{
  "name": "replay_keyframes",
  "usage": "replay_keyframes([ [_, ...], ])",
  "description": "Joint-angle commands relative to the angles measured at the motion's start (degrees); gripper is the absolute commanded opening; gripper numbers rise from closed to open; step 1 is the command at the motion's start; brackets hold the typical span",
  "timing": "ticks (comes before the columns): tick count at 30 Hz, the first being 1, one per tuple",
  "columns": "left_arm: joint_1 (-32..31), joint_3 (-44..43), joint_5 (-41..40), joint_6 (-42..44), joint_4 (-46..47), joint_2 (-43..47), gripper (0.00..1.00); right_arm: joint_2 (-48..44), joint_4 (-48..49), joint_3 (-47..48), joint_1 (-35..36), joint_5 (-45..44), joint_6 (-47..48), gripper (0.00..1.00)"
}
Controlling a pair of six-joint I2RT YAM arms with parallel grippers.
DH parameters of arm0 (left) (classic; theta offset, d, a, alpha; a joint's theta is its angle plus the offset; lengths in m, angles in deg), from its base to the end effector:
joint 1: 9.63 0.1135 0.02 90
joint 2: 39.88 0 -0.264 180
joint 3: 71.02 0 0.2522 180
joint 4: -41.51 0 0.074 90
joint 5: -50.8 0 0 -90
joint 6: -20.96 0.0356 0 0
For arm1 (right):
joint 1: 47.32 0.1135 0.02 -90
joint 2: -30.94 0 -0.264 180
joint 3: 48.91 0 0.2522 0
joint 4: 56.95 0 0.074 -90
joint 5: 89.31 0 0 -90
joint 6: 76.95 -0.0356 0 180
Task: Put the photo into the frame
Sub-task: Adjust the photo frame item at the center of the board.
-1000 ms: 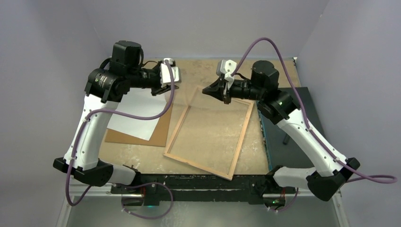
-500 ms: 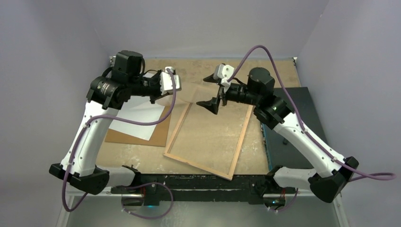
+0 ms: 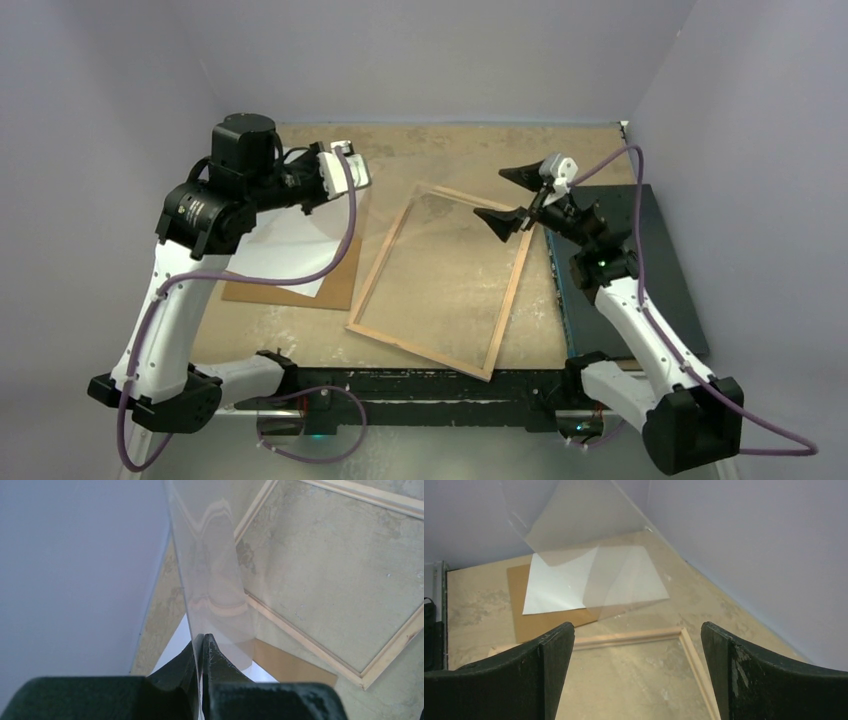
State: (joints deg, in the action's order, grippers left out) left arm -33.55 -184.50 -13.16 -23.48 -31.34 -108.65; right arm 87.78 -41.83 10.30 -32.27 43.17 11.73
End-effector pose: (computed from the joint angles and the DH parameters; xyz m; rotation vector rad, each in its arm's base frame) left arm 0.1738 -0.0942 0.4870 1.3652 1.4831 -0.2289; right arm 0.2093 0.0812 0.3751 -0.7887 1.1353 0.7071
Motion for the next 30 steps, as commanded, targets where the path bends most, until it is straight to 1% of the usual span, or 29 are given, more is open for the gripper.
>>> replay_keyframes([
  [1,0.02,-3.52,-3.96,-0.34,3.98,1.12,0.0,1.21,22.24,-9.06,-2.91,5.66,-10.15,0.99],
  [4,0.06,-4.67,-3.26,-0.47,3.77,1.06,0.0,7.94,35.56,-14.75,-2.92,6.16,-16.38,0.99],
  [5,0.03,-5.19,-3.03,-0.68,3.49,0.94,0.0,11.15,42.8,-16.18,-2.9,6.68,-18.18,0.99],
  [6,0.03,-5.88,-2.61,-0.73,3.02,0.62,0.0,14.51,50.1,-17.02,-2.8,7.27,-22.08,0.99],
  [7,0.02,-6.48,-2.21,-0.86,2.6,0.31,0.0,19.47,60.3,-17.17,-2.71,8.19,-24.85,0.99],
  [10,0.02,-8.17,-1.6,-1.42,1.68,-0.23,0.0,32.32,82.86,-14.69,-2.61,9.88,-36.05,0.99],
  [11,0.03,-8.67,-1.61,-1.78,1.62,-0.32,0.0,36.97,90.46,-13.1,-2.55,10.62,-41.46,0.99],
  [12,0.04,-9.0,-1.59,-2.24,1.63,-0.42,0.0,40.35,92.85,-10.59,-2.34,11.62,-42.98,0.99],
  [13,0.06,-9.35,-1.41,-2.59,1.46,-0.5,0.0,42.82,93.23,-7.92,-1.71,11.68,-43.12,0.99],
  [16,0.02,-10.42,-0.6,-2.95,-0.25,-0.74,0.0,46.45,92.88,-2.33,0.75,10.37,-41.68,0.99],
  [18,0.03,-11.06,-0.44,-3.54,-1.05,-0.83,0.0,48.11,92.9,1.39,1.19,9.54,-41.86,0.99],
  [23,0.02,-13.07,1.8,-5.62,-2.82,-1.38,0.0,48.4,93.23,7.65,1.3,9.48,-40.11,0.99],
  [30,0.01,-16.64,3.66,-8.15,-3.7,-2.91,0.0,47.17,93.22,12.2,1.51,9.03,-39.98,0.99],
])
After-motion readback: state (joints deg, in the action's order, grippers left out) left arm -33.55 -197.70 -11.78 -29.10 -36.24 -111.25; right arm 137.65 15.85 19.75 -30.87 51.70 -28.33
